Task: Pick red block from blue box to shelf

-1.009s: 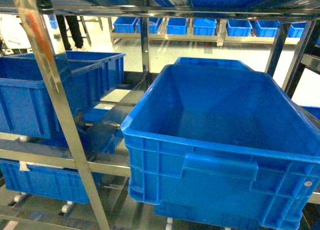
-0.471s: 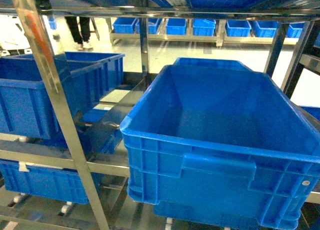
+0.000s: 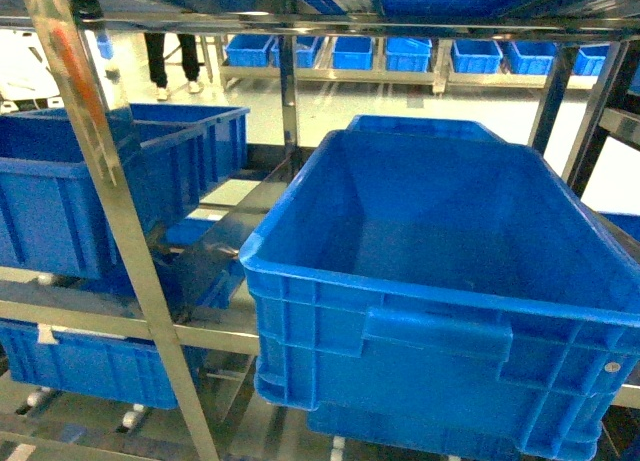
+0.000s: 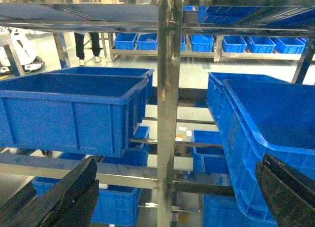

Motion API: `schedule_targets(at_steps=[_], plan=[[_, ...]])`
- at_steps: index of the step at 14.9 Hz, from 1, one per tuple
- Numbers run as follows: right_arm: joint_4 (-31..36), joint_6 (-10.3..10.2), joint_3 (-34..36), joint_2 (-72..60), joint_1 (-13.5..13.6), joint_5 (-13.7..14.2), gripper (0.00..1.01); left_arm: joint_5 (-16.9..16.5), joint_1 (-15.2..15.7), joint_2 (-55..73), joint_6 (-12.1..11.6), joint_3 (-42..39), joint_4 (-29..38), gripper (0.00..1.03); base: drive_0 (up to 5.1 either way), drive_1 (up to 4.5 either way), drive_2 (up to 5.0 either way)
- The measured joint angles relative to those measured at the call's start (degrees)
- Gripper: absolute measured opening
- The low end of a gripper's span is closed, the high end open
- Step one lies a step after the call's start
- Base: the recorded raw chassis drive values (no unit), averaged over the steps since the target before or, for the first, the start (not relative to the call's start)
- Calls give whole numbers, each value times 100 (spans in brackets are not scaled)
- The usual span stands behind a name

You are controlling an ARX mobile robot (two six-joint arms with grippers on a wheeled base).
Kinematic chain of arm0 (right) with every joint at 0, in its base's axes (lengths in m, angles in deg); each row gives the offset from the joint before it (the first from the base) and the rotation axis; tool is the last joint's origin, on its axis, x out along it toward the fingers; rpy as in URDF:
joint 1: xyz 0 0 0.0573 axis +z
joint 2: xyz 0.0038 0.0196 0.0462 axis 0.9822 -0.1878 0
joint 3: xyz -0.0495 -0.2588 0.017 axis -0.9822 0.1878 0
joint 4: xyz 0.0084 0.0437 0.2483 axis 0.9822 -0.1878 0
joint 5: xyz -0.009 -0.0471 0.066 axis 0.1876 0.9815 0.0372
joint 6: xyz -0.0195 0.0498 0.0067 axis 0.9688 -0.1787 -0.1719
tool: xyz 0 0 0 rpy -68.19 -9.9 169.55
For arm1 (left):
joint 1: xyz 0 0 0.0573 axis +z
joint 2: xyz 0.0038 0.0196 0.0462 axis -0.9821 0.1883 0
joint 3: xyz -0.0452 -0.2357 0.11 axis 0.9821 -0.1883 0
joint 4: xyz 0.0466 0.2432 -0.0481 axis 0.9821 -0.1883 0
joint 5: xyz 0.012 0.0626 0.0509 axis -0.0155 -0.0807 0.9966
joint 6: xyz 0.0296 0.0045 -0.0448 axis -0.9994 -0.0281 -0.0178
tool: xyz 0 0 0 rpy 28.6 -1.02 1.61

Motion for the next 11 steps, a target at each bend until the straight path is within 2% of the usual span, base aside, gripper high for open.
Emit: schedule_targets(at_steps=[9,11], plan=[[-52,2,2,-13,0,0,2,-4,0,0,0,0,4,98,0,0,0],[-52,2,2,-13,0,0,25,-4,0,0,0,0,2,98,0,0,0]])
